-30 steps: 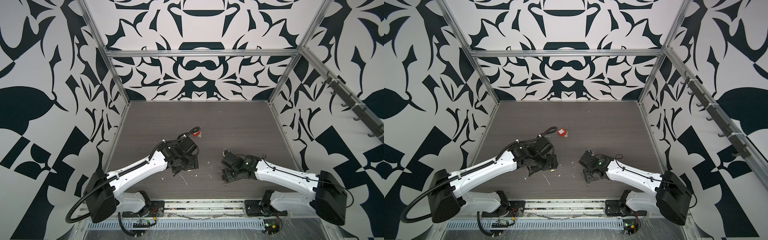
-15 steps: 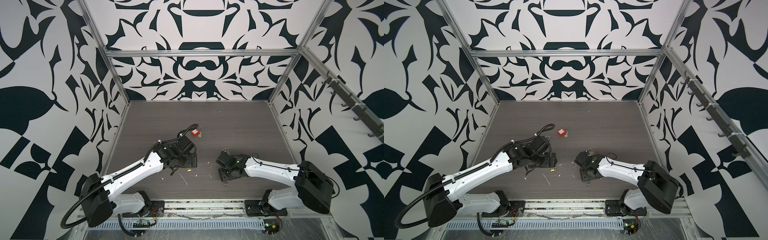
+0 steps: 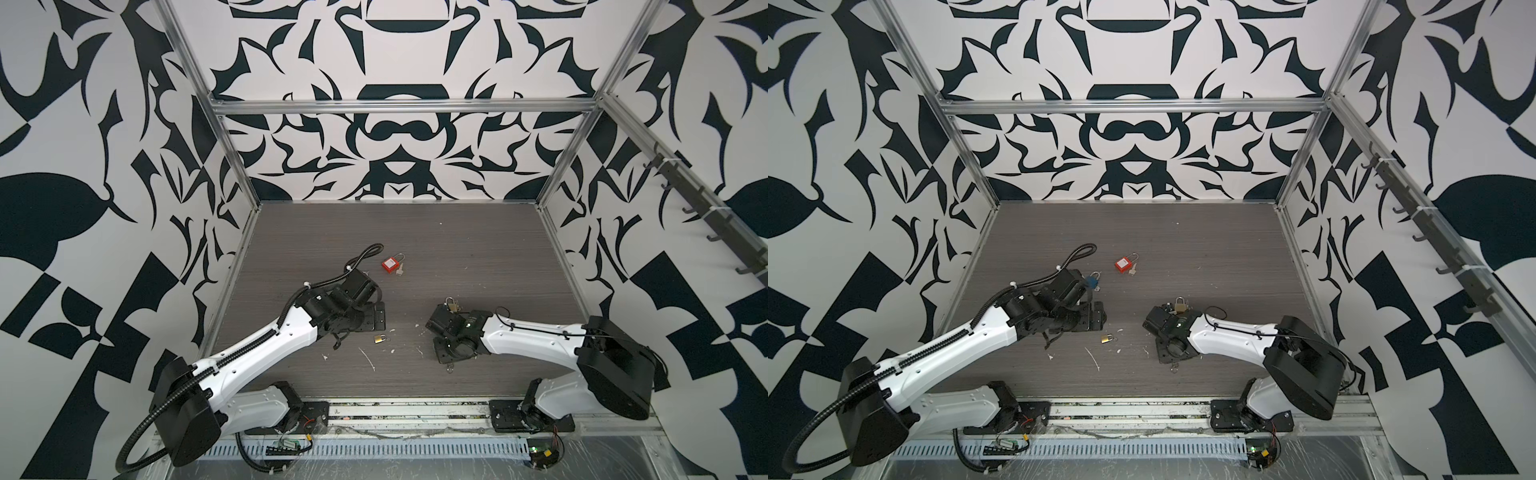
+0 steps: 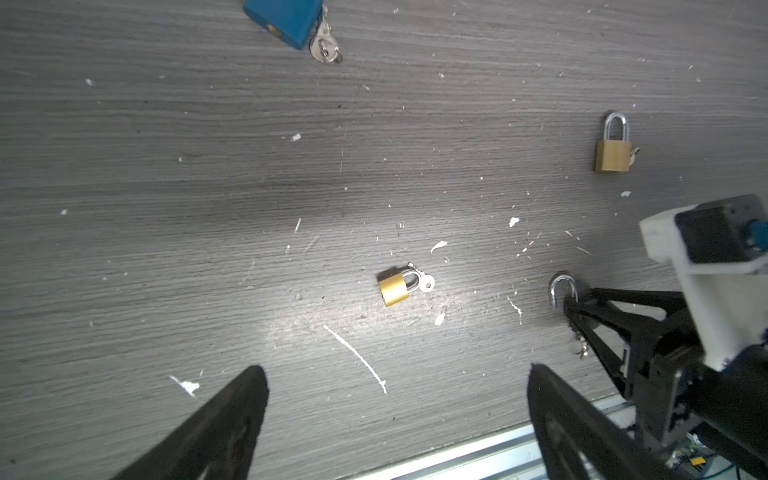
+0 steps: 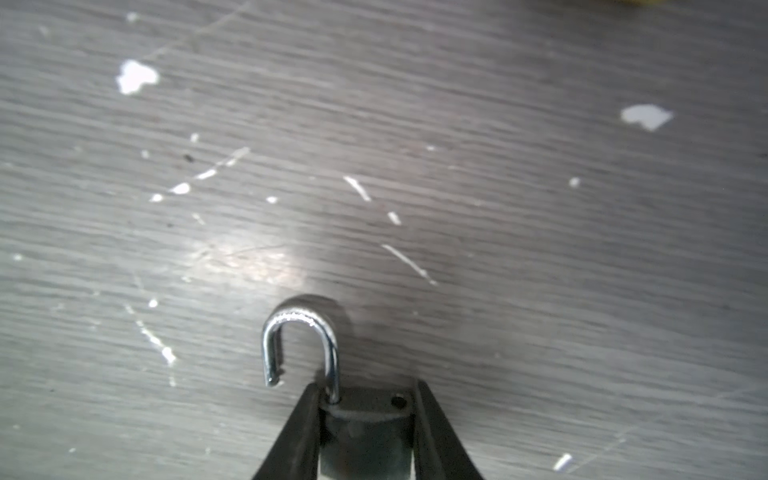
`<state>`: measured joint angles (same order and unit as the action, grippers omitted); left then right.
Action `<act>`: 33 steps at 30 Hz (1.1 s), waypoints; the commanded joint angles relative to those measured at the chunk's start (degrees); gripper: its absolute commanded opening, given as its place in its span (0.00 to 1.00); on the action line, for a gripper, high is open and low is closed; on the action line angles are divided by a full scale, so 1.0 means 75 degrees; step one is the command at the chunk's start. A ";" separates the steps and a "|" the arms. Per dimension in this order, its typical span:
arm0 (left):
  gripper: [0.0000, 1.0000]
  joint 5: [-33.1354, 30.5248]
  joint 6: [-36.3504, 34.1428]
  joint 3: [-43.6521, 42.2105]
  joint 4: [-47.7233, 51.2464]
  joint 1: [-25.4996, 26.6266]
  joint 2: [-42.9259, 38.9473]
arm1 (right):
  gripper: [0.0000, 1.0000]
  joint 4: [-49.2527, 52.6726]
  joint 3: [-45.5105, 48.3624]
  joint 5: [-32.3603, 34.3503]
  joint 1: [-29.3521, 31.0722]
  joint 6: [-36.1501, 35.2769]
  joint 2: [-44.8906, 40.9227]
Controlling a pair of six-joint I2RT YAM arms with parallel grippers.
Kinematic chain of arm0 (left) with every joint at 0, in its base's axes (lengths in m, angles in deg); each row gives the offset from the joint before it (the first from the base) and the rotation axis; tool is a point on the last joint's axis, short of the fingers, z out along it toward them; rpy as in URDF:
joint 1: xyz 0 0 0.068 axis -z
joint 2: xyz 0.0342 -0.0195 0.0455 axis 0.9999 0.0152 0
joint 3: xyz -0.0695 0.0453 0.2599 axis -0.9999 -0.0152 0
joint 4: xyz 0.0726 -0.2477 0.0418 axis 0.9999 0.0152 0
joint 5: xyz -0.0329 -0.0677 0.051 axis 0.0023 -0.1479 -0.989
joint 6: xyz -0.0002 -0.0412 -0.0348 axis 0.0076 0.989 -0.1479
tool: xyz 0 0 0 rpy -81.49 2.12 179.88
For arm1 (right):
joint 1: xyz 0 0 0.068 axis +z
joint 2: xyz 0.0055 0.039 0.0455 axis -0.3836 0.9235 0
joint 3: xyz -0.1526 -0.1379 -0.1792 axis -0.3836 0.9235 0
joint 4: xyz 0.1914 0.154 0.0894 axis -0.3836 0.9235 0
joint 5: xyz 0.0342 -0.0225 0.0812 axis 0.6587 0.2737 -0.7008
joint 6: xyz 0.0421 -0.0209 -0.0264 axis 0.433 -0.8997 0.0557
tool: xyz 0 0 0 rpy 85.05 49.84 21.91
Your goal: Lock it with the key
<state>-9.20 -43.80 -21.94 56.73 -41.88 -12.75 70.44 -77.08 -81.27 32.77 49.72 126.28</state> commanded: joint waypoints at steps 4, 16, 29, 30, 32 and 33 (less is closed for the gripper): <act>0.99 -0.0597 -0.0050 -0.0206 0.0239 -0.0041 -0.0620 | 0.34 -0.0465 -0.0716 -0.0415 0.0626 0.0831 0.0842; 0.99 -0.1094 0.0193 -0.0653 0.0831 -0.0041 -0.1784 | 0.47 -0.0057 -0.1891 0.0209 0.1095 0.1474 0.1691; 0.94 -0.0219 0.2095 0.1339 0.4117 -0.0024 -0.1526 | 0.92 0.1951 -0.2498 0.2420 0.0975 0.0772 -0.1268; 0.92 -0.0011 0.2269 0.1304 0.4027 -0.0017 -0.1491 | 0.94 0.1946 -0.2412 0.2735 0.0932 0.0630 -0.1617; 0.91 0.0236 0.2720 0.1110 0.3765 0.0150 -0.1418 | 0.99 0.1707 -0.2081 0.3267 0.0872 0.0425 -0.2306; 0.90 0.0279 0.3031 0.0910 0.3530 0.0364 -0.1374 | 0.99 0.1425 -0.1779 0.3512 0.0867 0.0221 -0.2701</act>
<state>-10.88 -28.92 -13.13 80.35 -41.27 -24.03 79.99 -93.17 -65.01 39.85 55.58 111.88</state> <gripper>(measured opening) 0.904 0.990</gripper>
